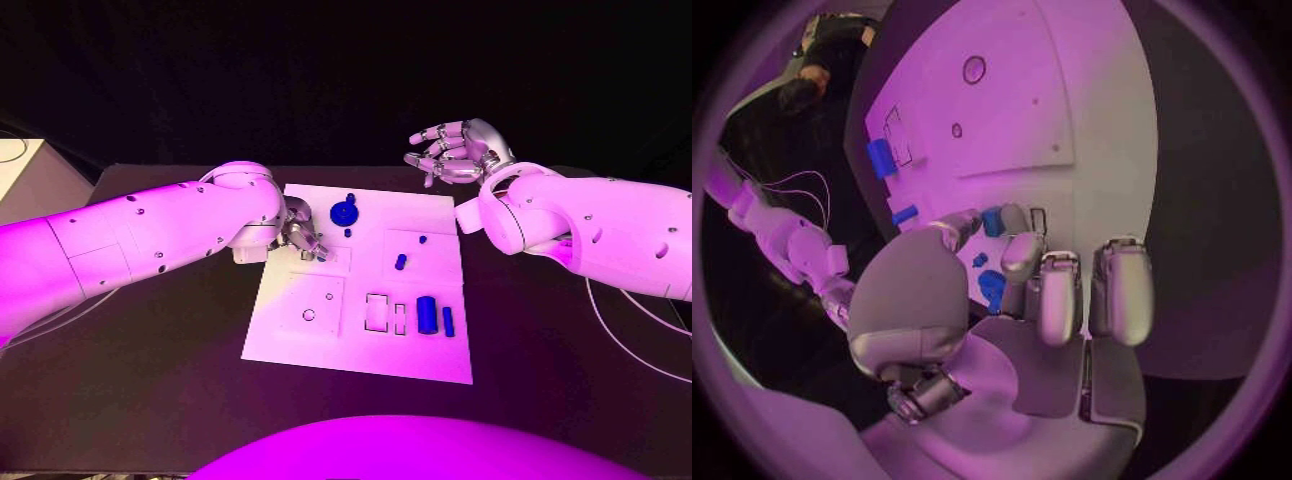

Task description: Assemble the parts on the task board

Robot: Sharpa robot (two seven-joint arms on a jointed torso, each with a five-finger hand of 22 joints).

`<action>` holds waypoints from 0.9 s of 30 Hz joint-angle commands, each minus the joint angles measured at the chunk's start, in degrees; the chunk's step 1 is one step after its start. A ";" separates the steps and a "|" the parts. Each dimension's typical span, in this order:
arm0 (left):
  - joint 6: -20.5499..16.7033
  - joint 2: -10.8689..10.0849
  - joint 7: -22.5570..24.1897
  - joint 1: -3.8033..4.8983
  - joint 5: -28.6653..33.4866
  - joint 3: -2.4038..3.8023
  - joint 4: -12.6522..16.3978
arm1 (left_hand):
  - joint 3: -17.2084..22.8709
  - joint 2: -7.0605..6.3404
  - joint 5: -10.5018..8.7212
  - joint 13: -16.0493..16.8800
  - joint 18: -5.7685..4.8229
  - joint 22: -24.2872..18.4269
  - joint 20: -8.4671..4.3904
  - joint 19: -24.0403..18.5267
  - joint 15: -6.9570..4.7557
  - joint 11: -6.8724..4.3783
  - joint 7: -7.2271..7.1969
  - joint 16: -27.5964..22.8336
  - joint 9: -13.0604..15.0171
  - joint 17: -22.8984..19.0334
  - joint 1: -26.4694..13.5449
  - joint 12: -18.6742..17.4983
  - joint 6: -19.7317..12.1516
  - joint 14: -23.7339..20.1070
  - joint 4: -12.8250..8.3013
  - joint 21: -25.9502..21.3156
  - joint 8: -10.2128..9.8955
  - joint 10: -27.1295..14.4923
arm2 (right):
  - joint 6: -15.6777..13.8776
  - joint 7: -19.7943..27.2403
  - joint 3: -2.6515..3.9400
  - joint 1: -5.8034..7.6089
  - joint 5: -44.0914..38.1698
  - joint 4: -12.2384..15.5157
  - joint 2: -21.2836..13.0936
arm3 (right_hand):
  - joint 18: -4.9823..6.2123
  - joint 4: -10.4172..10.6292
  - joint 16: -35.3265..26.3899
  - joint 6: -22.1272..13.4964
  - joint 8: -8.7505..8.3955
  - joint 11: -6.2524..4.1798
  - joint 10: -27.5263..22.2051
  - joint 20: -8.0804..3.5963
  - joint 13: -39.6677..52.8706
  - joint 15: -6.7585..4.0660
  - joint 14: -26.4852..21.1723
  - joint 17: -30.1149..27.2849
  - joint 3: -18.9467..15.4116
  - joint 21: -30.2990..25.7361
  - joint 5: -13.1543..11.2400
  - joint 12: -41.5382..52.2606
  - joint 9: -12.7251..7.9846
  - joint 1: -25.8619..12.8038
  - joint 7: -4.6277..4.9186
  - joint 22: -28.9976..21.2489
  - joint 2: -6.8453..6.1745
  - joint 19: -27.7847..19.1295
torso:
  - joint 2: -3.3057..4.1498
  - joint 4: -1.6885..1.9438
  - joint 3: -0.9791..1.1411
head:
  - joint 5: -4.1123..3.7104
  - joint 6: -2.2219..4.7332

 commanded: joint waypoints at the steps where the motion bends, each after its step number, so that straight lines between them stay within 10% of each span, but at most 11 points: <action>1: -0.90 -0.26 -0.02 -0.14 -0.20 0.15 0.61 | -0.38 0.01 -0.27 -0.01 -0.50 1.87 0.15 0.20 -0.18 0.19 0.34 0.09 -0.03 13.90 0.50 -0.18 0.08 5.61 0.11 -0.33 0.13 -0.11 | 0.59 0.63 0.01 -0.05 -0.45 0.05 0.02 | 1.13 0.08 -0.21 -0.40 0.20 -0.22 0.23 0.07 -0.10 -0.08 -0.26 -0.08 -0.26 -0.29 0.26 -0.37 0.08 -0.34 0.12 -0.07 -0.03 0.41 | 0.05 0.01 -0.04 | 0.05 0.10; 20: -5.47 -1.96 1.87 -0.07 3.86 2.39 2.40 | -2.10 -0.40 -1.30 -1.66 -0.25 0.74 0.27 -0.50 -0.03 0.42 0.60 -0.36 0.04 13.05 0.74 -1.23 -0.46 5.36 1.09 -0.87 -0.13 -1.16 | 0.56 0.71 0.00 -0.19 -0.45 -0.16 0.10 | 1.12 0.15 -0.58 -0.47 0.26 -0.21 0.11 0.08 -0.44 -0.06 -0.38 -0.40 -0.36 -0.44 0.21 -0.55 0.08 -0.52 0.14 -0.20 0.05 0.45 | 0.04 -0.03 0.04 | 0.12 0.53; 27: -5.02 -3.35 2.68 0.62 7.02 4.02 1.93 | -3.10 0.13 -0.37 -10.58 0.57 -3.16 1.24 -3.11 1.19 1.91 2.34 -1.56 -1.03 10.91 6.27 -7.11 -4.33 4.66 1.01 -2.95 -2.94 -7.46 | 0.59 0.70 -0.01 -0.22 -0.45 -0.31 0.09 | 1.12 0.16 -0.71 -0.48 0.27 -0.21 0.10 0.08 -0.49 -0.06 -0.44 -0.55 -0.37 -0.46 0.20 -0.58 0.08 -0.54 0.14 -0.22 0.06 0.46 | 0.00 -0.03 0.05 | 0.05 0.82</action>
